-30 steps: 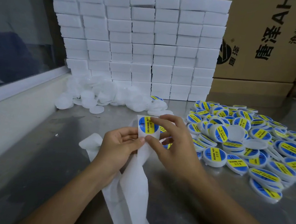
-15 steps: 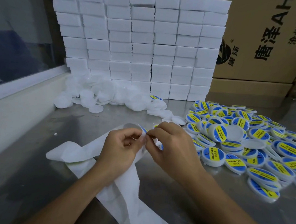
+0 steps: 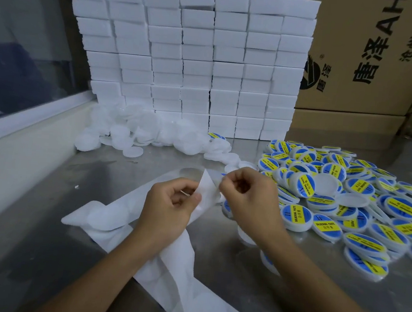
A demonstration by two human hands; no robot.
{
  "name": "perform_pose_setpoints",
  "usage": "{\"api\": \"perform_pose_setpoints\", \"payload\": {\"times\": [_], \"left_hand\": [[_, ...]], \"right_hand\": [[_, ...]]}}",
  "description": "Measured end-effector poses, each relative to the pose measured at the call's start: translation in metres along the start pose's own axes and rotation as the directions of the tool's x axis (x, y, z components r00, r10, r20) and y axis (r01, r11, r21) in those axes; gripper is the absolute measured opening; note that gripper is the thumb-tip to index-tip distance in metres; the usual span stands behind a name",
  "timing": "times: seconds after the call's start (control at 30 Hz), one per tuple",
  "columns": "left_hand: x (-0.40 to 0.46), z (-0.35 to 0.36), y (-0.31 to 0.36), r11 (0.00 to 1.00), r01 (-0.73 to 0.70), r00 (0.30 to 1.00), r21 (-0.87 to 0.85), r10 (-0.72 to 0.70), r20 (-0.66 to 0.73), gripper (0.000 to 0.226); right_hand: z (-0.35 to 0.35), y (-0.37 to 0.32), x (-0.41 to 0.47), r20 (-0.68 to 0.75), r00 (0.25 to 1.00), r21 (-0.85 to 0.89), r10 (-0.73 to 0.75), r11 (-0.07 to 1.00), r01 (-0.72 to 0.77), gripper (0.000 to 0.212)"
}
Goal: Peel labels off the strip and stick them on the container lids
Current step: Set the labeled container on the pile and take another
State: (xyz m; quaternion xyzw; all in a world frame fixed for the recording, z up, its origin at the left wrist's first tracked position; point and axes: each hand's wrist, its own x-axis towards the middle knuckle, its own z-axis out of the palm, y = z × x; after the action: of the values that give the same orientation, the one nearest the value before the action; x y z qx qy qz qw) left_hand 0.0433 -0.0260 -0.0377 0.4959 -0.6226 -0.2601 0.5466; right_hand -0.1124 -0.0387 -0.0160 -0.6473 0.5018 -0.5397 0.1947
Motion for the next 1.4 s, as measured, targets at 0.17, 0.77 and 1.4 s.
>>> {"api": "perform_pose_setpoints", "payload": {"times": [0.17,0.77,1.4], "left_hand": [[0.004,-0.004,-0.006,0.999,0.029,0.997,-0.032,-0.031,-0.071,0.029],[0.104,-0.001,-0.008,0.894,0.078,0.992,0.441,-0.026,-0.123,0.005],[0.194,0.031,-0.088,0.588,-0.006,1.0,0.809,-0.021,0.022,0.014]], "right_hand": [[-0.012,-0.002,0.011,0.081,0.893,0.385,0.443,0.812,-0.438,0.018],[-0.023,0.015,0.015,-0.267,0.962,0.239,0.05,0.971,0.015,0.022],[-0.02,0.028,0.018,-0.239,0.958,0.084,-0.161,0.979,0.186,0.024]]}}
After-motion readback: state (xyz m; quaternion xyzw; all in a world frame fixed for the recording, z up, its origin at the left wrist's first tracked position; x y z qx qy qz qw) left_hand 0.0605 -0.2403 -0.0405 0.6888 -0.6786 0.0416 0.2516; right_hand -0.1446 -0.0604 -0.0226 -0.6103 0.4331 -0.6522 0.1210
